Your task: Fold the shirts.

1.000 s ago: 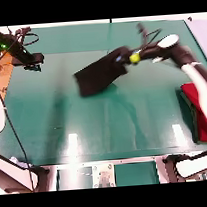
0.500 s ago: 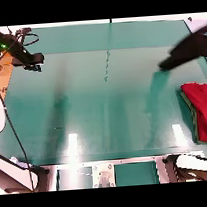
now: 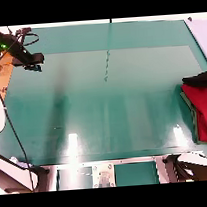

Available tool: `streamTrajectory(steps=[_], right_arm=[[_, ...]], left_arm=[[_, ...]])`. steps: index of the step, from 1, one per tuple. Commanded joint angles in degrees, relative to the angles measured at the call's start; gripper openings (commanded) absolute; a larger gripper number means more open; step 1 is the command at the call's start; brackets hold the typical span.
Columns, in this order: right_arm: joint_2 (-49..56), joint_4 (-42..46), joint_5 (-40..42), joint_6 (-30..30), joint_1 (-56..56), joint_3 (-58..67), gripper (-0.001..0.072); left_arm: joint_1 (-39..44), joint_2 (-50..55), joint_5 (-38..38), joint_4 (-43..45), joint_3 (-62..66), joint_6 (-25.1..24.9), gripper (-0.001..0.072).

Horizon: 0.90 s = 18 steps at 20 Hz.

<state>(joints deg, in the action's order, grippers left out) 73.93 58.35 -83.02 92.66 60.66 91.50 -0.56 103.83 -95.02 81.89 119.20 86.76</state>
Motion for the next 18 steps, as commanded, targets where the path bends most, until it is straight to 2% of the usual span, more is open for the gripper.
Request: streamTrajectory(steps=[1, 4, 7, 9, 12, 13, 14, 15, 18], right_arm=[[-1.7, 12.2, -8.6, 6.4, 3.5, 0.0, 0.0016], [-3.4, 22.8, -14.8, 10.2, 5.3, -2.7, 0.0016], [-5.0, 29.9, -16.5, 12.8, 7.7, -10.4, 0.0016], [-5.0, 31.6, -14.1, 12.8, 8.5, -17.1, 0.0016], [-5.0, 31.8, -5.1, 12.8, 8.3, -27.4, 0.0037], [-4.9, 31.8, -3.2, 12.7, 8.3, -30.3, 0.0266], [-4.5, 31.9, -2.9, 12.7, 8.3, -32.1, 0.0566], [-4.0, 32.5, -3.7, 12.8, 8.4, -32.7, 0.0604], [-3.4, 33.8, -10.6, 13.5, 8.4, -26.6, 0.0604]], left_arm=[[0.0, 0.0, 0.0, -1.5, 0.0, -0.2, 0.0022], [0.0, 0.0, -0.2, -3.1, 0.0, -0.3, 0.0022], [0.0, 0.0, 0.0, -3.3, 0.0, -0.3, 0.0022], [0.0, 0.0, 0.0, -3.3, 0.0, -0.3, 0.0022], [0.0, 0.0, 0.1, -3.3, 0.0, -0.2, 0.0022], [0.0, 0.0, 0.2, -3.3, 0.0, -0.2, 0.0022], [0.0, 0.0, 0.7, -3.3, 0.0, -0.2, 0.0022], [0.0, 0.0, 0.9, -3.3, 0.0, -0.2, 0.0022], [0.0, 0.0, 1.0, -3.3, 0.0, -0.3, 0.0022]])
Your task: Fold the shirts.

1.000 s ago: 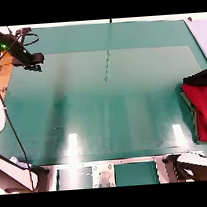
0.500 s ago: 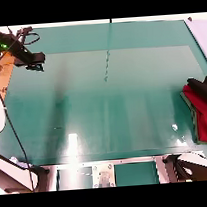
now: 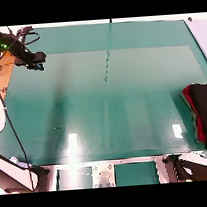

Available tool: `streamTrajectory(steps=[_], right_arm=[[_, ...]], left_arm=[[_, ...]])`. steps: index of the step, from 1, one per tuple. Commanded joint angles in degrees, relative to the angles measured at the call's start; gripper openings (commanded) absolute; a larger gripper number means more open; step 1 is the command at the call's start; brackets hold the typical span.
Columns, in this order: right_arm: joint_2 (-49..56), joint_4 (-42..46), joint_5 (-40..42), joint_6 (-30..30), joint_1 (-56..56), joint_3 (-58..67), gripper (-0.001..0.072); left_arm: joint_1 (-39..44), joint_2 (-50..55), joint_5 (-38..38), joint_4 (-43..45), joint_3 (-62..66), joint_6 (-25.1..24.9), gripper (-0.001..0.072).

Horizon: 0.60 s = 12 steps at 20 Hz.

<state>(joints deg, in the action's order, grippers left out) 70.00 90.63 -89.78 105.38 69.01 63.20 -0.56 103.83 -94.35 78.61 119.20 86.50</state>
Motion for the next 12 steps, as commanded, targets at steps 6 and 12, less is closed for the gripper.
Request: streamTrajectory(steps=[6, 12], right_arm=[[1.1, -13.6, -0.9, 0.4, -10.8, 19.6, 0.0020], [0.4, -18.3, 8.8, -8.1, -39.8, 15.3, 0.0017]], left_arm=[[0.0, -1.5, -1.1, 0.1, 0.0, -1.5, 0.0021], [0.4, -12.0, -0.7, 0.1, -12.8, 0.5, 0.0021]])
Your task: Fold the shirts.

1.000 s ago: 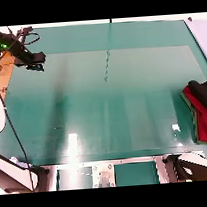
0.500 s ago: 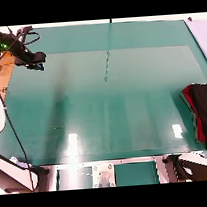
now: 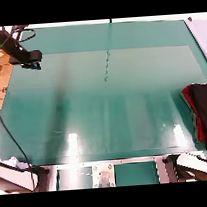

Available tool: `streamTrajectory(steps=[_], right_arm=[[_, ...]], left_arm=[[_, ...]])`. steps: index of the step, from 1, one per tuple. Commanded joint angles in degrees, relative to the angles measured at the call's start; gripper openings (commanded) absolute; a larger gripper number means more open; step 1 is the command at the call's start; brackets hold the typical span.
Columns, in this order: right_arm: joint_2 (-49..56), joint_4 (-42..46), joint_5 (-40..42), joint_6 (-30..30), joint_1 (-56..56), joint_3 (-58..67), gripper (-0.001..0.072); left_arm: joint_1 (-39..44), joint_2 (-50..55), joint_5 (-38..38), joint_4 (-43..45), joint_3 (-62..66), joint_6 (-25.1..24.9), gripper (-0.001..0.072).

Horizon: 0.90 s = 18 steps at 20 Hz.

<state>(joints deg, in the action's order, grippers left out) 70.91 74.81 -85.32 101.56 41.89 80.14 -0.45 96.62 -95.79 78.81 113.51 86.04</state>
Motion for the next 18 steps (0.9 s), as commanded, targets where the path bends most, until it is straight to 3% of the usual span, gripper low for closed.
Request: streamTrajectory(steps=[1, 6, 8, 10, 18], right_arm=[[-1.2, -1.7, 6.0, -4.6, -18.4, -4.0, 0.0017], [-4.2, 3.2, 13.9, -4.6, -41.6, -18.8, 0.0017], [-4.3, 3.2, 17.2, -4.5, -47.2, -22.2, 0.0016], [-4.4, 3.2, 20.0, -4.5, -50.1, -22.7, 0.0016], [-4.3, 0.7, 17.8, -4.5, -52.1, -22.6, 0.0017]], left_arm=[[0.5, -7.7, 1.4, 0.0, -12.6, 0.9, 0.0021], [2.1, -26.4, 11.1, -2.6, -46.6, 1.0, 0.0021], [2.1, -31.1, 13.3, -3.4, -54.2, 1.0, 0.0021], [2.1, -33.0, 14.1, -3.4, -56.3, 0.9, 0.0022], [2.1, -32.9, 12.4, -4.0, -56.3, 0.9, 0.0022]])
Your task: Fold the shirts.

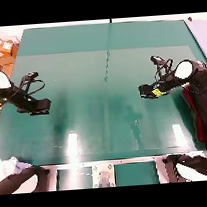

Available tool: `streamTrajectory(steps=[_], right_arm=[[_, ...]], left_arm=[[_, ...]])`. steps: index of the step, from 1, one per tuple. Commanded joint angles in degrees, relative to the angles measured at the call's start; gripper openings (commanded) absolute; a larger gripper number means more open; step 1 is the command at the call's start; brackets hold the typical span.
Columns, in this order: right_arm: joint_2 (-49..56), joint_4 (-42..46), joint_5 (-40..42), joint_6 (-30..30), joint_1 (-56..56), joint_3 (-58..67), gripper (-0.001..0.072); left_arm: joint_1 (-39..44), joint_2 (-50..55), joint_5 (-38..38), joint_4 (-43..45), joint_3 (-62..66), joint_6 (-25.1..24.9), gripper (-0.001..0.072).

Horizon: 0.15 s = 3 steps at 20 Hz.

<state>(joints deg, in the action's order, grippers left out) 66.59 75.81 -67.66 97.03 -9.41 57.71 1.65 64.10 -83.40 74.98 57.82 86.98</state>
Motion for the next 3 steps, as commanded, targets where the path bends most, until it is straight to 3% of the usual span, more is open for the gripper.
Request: streamTrajectory(steps=[1, 3], right_arm=[[0.0, -0.3, 0.2, 0.0, -0.8, -0.2, 0.0017], [0.0, -0.3, 0.2, 0.0, -0.8, -0.2, 0.0017]], left_arm=[[0.0, -0.4, 0.0, -0.2, -0.6, 0.0, 0.0022], [0.0, -0.4, 0.0, -0.2, -0.6, 0.0, 0.0022]])
